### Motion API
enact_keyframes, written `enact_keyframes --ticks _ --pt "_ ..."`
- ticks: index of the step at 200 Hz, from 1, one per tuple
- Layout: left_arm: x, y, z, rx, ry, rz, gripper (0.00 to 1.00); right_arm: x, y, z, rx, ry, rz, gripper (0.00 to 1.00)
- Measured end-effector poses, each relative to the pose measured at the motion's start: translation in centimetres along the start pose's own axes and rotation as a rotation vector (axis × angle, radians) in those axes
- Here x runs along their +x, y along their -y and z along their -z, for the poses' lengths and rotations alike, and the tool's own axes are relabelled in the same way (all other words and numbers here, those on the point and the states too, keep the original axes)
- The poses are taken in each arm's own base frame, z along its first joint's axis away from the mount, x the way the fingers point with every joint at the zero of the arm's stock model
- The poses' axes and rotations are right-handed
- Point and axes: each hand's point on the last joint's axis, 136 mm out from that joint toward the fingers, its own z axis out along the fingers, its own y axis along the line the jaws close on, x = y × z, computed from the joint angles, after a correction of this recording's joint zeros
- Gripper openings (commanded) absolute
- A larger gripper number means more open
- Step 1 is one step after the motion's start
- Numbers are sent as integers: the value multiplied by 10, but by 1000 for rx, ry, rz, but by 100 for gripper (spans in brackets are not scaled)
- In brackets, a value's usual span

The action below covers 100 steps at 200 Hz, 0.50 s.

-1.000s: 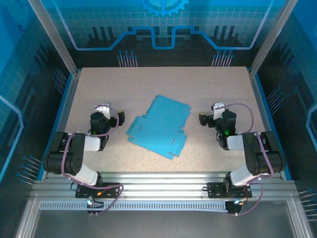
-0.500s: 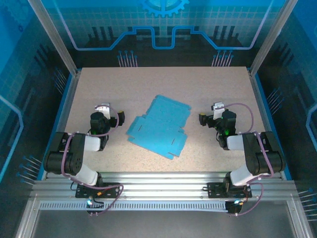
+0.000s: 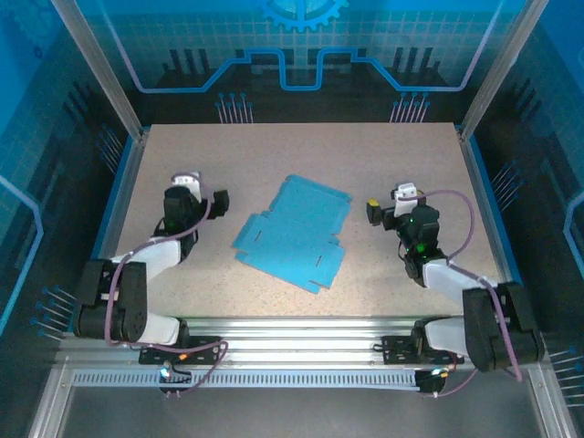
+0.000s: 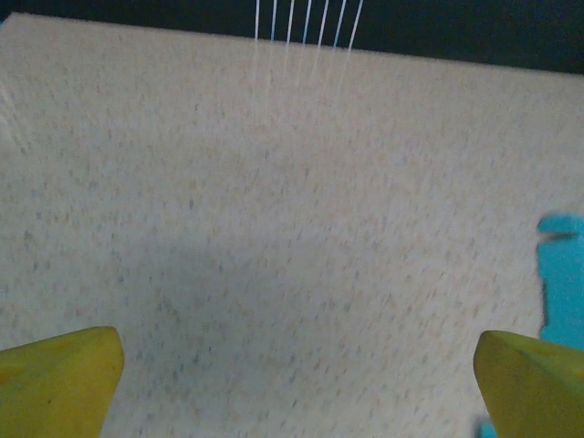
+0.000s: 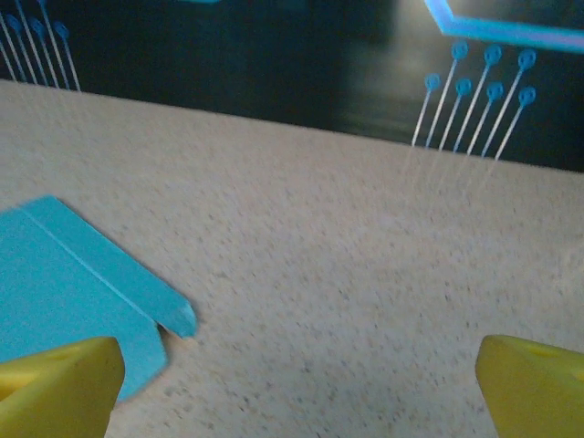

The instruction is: Fold the paper box

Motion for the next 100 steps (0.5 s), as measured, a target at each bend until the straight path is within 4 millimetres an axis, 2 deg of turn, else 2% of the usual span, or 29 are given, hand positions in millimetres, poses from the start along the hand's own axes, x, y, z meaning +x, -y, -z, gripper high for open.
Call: enact_keyframes --ticks 14,26,41,55,75,100 --pt "-17 10 4 16 -18 35 99 -16 -15 6 -33 2 -15 100" --pt "-23 24 10 57 -46 78 99 -30 -32 12 -80 -14 -66 100" --pt "-18 42 21 114 -108 133 99 -48 -48 17 -125 -51 -153 100" --pt "-9 55 30 150 -170 172 99 -55 -62 21 -154 -100 -218 100" --pt "11 73 42 203 -278 222 99 -51 -90 30 -216 -193 -285 100" --pt "36 91 57 248 -401 246 99 -23 -123 45 -296 -343 -336 100"
